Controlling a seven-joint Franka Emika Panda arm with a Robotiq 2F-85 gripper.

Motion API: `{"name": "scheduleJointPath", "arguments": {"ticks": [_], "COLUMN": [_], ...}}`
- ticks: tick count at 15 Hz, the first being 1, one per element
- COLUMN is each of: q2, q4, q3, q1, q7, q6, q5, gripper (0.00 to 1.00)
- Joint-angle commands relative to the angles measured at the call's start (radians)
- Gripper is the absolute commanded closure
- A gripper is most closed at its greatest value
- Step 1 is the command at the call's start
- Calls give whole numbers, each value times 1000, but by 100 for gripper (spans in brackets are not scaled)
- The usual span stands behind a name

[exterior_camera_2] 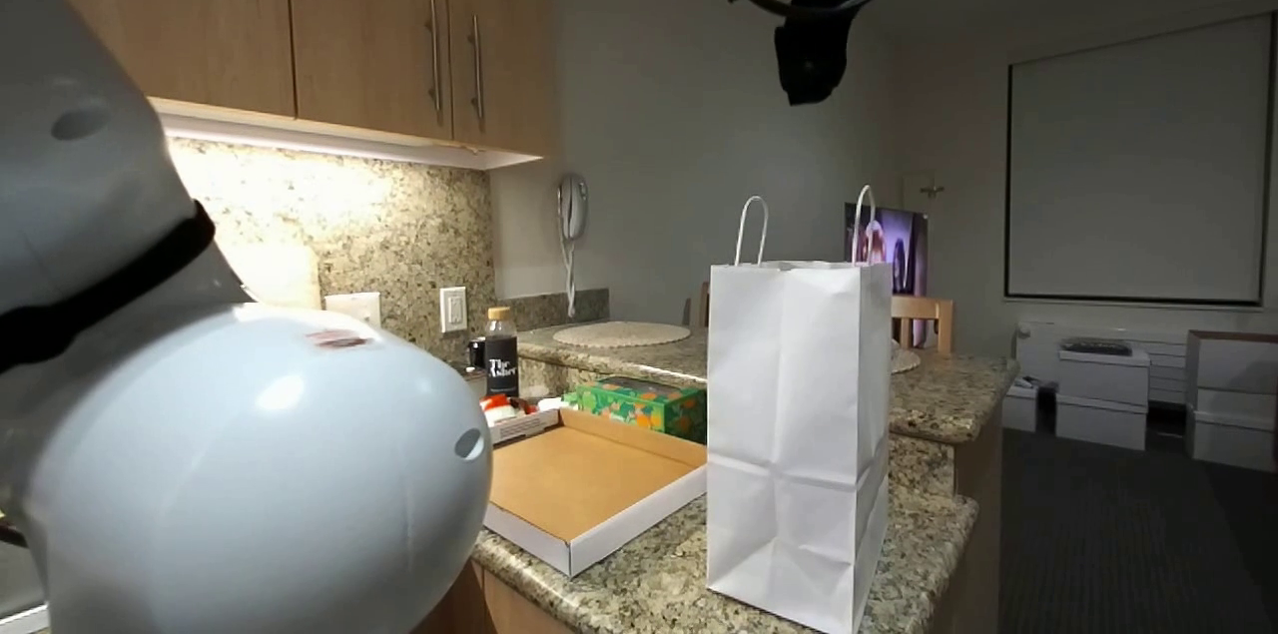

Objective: Place the black socks inside the white paper bag

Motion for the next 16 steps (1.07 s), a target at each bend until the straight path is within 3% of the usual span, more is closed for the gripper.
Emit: {"name": "scheduleJointPath", "arguments": {"ticks": [1,7,14,15,16], "q2": [-41,-67,-79,-76,-72], "q4": [-92,-185,-257,-258,-254], "q3": [-51,-96,-63,-56,-48], "q1": [2,1,0,-5,-8], "q7": [-143,-309,-409,-404,-395], "q6": [-1,-45,-131,-136,-144], "q5": [44,23,-10,-15,-19], "gripper": [100,100,100,74,73]}}
